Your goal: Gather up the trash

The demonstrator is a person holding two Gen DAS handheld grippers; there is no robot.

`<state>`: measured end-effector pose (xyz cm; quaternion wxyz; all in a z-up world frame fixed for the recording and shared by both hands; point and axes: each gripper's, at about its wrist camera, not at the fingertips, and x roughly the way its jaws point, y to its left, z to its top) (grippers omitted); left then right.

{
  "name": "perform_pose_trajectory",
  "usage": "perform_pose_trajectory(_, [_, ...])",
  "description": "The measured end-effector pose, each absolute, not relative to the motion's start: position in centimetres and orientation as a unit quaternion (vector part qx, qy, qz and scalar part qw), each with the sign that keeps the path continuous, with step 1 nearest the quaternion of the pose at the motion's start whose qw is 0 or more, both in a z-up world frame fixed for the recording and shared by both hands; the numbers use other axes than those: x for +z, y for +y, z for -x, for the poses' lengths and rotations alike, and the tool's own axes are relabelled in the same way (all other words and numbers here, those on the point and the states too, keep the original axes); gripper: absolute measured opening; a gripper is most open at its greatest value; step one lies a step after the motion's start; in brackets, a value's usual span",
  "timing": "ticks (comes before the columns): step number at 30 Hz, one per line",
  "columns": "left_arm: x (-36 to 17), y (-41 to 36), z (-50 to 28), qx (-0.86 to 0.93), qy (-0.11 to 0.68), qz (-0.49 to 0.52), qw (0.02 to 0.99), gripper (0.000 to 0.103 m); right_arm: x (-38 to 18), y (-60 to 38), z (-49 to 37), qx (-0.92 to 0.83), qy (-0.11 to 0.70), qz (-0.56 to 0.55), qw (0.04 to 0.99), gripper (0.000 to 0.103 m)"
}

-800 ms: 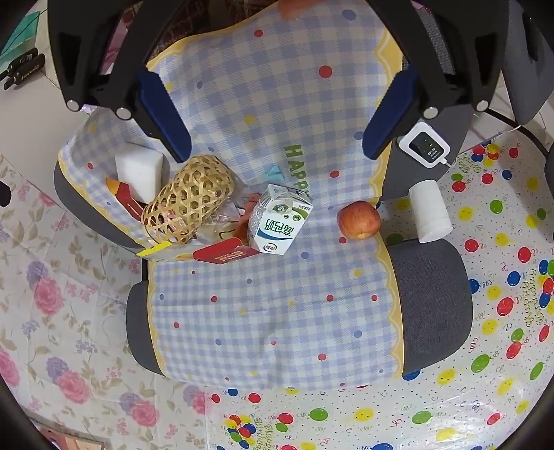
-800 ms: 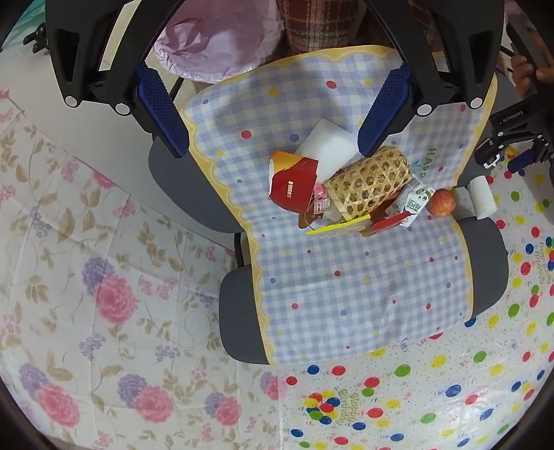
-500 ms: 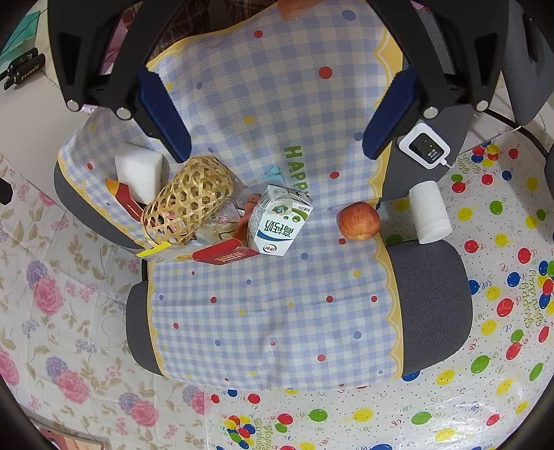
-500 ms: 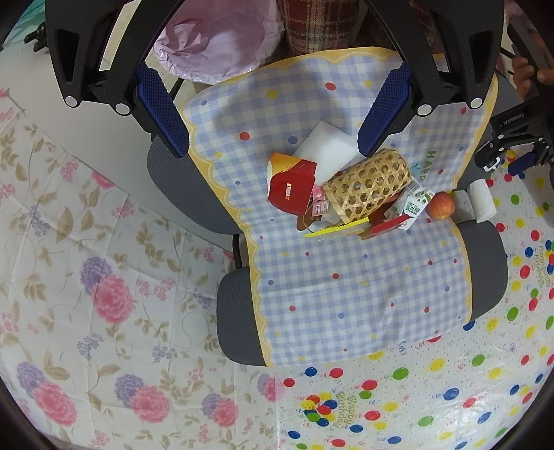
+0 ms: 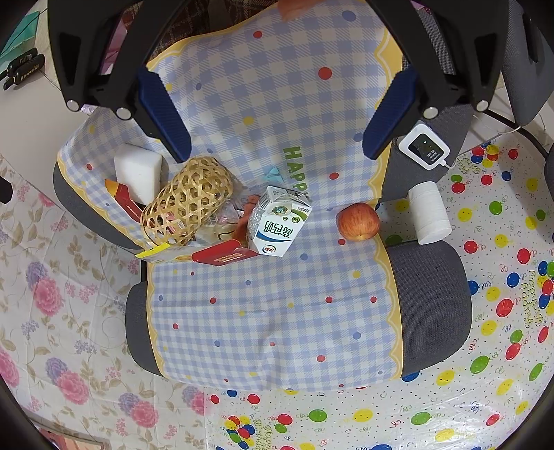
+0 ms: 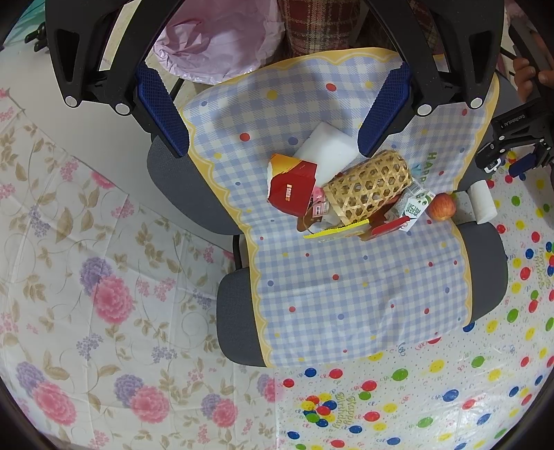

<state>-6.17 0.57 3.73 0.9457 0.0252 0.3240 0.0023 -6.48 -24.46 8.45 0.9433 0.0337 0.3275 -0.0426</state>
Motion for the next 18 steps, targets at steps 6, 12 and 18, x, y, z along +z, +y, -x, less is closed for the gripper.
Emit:
perform_pose_trajectory(6, [3.63, 0.66, 6.32, 0.002, 0.324, -0.026, 0.946, 0.096, 8.36, -24.34, 6.56, -0.041, 0.329, -0.035, 0.943, 0.097])
perform_pose_trajectory(12, [3.6, 0.66, 6.33, 0.002, 0.324, -0.026, 0.946, 0.096, 8.28, -24.24, 6.56, -0.041, 0.326, -0.035, 0.944, 0.097])
perform_pose_trajectory(18, [3.51, 0.69, 6.34, 0.004, 0.325, -0.025, 0.945, 0.096, 8.23, -24.16, 6.51, -0.042, 0.327, -0.034, 0.943, 0.097])
